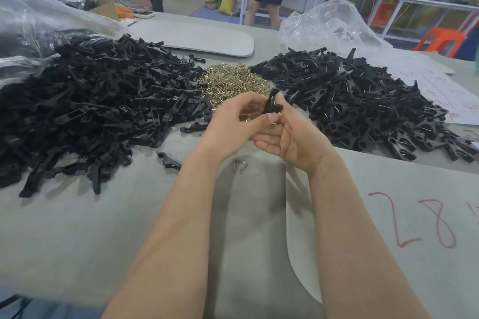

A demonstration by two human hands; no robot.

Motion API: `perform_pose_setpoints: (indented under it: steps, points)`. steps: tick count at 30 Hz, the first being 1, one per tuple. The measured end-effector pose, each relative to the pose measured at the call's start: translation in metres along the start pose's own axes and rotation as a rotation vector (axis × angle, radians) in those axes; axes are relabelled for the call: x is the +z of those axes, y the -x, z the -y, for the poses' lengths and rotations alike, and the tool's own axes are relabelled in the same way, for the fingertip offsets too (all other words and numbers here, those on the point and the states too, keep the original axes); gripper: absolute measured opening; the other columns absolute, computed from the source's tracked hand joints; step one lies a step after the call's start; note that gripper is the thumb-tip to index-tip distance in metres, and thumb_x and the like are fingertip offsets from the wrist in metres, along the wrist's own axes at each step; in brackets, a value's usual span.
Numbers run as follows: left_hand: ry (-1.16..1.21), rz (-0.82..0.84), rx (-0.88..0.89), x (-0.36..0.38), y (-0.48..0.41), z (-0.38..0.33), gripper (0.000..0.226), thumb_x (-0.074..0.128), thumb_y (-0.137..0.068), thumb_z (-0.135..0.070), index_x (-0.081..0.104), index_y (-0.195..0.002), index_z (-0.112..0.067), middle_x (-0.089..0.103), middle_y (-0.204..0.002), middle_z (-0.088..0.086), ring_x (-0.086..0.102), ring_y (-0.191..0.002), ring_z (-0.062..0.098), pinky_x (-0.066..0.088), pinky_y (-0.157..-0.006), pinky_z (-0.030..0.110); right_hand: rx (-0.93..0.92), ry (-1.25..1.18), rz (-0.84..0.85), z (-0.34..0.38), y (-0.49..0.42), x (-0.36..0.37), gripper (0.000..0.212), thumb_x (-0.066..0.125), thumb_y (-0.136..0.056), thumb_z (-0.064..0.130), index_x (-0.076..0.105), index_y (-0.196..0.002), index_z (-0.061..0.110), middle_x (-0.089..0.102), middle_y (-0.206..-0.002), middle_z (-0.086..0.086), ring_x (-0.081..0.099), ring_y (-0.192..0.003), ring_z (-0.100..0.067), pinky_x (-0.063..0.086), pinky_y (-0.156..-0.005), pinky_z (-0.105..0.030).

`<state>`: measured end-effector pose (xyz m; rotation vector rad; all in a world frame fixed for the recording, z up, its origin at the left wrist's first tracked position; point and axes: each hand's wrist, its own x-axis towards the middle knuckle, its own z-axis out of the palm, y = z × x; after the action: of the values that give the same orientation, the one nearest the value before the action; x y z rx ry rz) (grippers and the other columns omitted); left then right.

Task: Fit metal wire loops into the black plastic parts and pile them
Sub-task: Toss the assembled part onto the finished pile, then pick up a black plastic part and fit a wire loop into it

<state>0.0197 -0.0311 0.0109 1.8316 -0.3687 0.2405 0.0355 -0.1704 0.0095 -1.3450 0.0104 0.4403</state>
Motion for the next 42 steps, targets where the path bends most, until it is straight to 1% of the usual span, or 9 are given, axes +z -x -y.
perform_pose_setpoints:
  steps: [3, 7, 11, 14, 18, 22, 27, 33, 42]
  points:
    - [-0.186, -0.04, -0.042, -0.001, -0.001, 0.008, 0.017, 0.072, -0.083, -0.022, 0.064, -0.098, -0.025, 0.064, -0.092, -0.012, 0.059, -0.093, 0.006, 0.045, -0.088, 0.023, -0.097, 0.169, -0.128, 0.0, -0.003, -0.003, 0.049, 0.06, -0.078, 0.063, 0.064, -0.094, 0.017, 0.072, -0.072, 0.0, 0.066, -0.056, -0.012, 0.052, -0.052, -0.022]
    - [-0.412, -0.009, -0.023, 0.004, -0.004, 0.012, 0.042, 0.069, -0.085, -0.024, 0.059, -0.125, -0.022, 0.054, -0.124, 0.001, 0.049, -0.116, 0.015, 0.032, -0.098, 0.021, -0.496, 0.331, -0.466, 0.0, -0.009, -0.004, 0.004, 0.063, -0.088, 0.012, 0.065, -0.091, 0.011, 0.064, -0.062, 0.006, 0.051, -0.044, -0.003, 0.044, -0.05, -0.022]
    - [-0.592, -0.438, -0.339, -0.019, -0.006, 0.018, 0.04, 0.061, -0.089, -0.026, 0.054, -0.128, -0.023, 0.047, -0.131, 0.005, 0.044, -0.119, 0.024, 0.034, -0.101, 0.039, -0.602, 0.031, -0.839, 0.01, -0.004, -0.012, 0.072, 0.061, -0.091, 0.03, 0.02, -0.149, 0.017, 0.039, -0.145, -0.012, 0.053, -0.122, -0.015, 0.042, -0.096, -0.022]
    - [-0.752, -0.378, -0.56, -0.027, -0.003, 0.024, 0.035, 0.058, -0.089, -0.026, 0.055, -0.124, -0.025, 0.045, -0.131, 0.008, 0.039, -0.122, 0.032, 0.03, -0.1, 0.044, -0.586, 0.534, -0.756, 0.001, -0.003, -0.002, 0.082, 0.059, -0.092, 0.022, 0.003, -0.152, 0.018, 0.015, -0.158, -0.008, 0.021, -0.143, -0.02, 0.024, -0.106, -0.009]
    - [-0.847, -0.207, -0.665, -0.021, -0.002, 0.031, 0.034, 0.059, -0.088, -0.021, 0.057, -0.121, -0.027, 0.049, -0.131, 0.006, 0.035, -0.126, 0.03, 0.027, -0.1, 0.044, -0.423, 1.044, -0.375, -0.018, -0.014, 0.031, 0.043, 0.062, -0.089, 0.032, 0.056, -0.128, 0.015, 0.06, -0.123, -0.006, 0.054, -0.109, -0.016, 0.041, -0.099, -0.034]
    - [-0.859, -0.243, -0.667, -0.026, -0.004, 0.036, 0.035, 0.056, -0.088, -0.012, 0.059, -0.12, -0.027, 0.056, -0.125, 0.006, 0.041, -0.123, 0.029, 0.027, -0.097, 0.042, -0.329, 1.237, -0.307, -0.036, -0.022, 0.052, 0.033, 0.062, -0.088, 0.037, 0.063, -0.116, 0.019, 0.064, -0.11, -0.007, 0.058, -0.104, -0.026, 0.047, -0.089, -0.038]
    - [-0.488, -0.405, -0.394, -0.025, -0.007, 0.03, 0.024, 0.055, -0.093, -0.018, 0.061, -0.117, -0.016, 0.064, -0.117, 0.003, 0.056, -0.11, 0.021, 0.039, -0.094, 0.029, -0.369, 1.089, -0.399, -0.035, -0.023, 0.046, 0.026, 0.055, -0.093, 0.02, 0.058, -0.118, 0.015, 0.066, -0.107, -0.007, 0.062, -0.099, -0.017, 0.044, -0.084, -0.023]
    - [0.223, -0.321, -0.344, -0.002, -0.012, 0.024, 0.016, 0.057, -0.092, -0.005, 0.066, -0.087, -0.018, 0.068, -0.082, 0.0, 0.064, -0.082, 0.019, 0.052, -0.091, 0.037, -0.442, 0.246, -0.371, -0.009, -0.016, 0.028, 0.02, 0.05, -0.095, 0.005, 0.057, -0.113, 0.0, 0.066, -0.082, -0.005, 0.062, -0.057, 0.004, 0.045, -0.055, -0.008]
    - [0.534, -0.237, -0.376, 0.006, -0.015, 0.027, 0.025, 0.046, -0.095, 0.003, 0.066, -0.101, -0.012, 0.068, -0.09, 0.005, 0.064, -0.083, 0.013, 0.054, -0.073, 0.018, -0.513, 0.586, -0.411, -0.011, -0.018, 0.028, 0.008, 0.067, -0.086, 0.018, 0.061, -0.09, 0.016, 0.062, -0.077, 0.008, 0.062, -0.076, -0.008, 0.049, -0.074, -0.015]
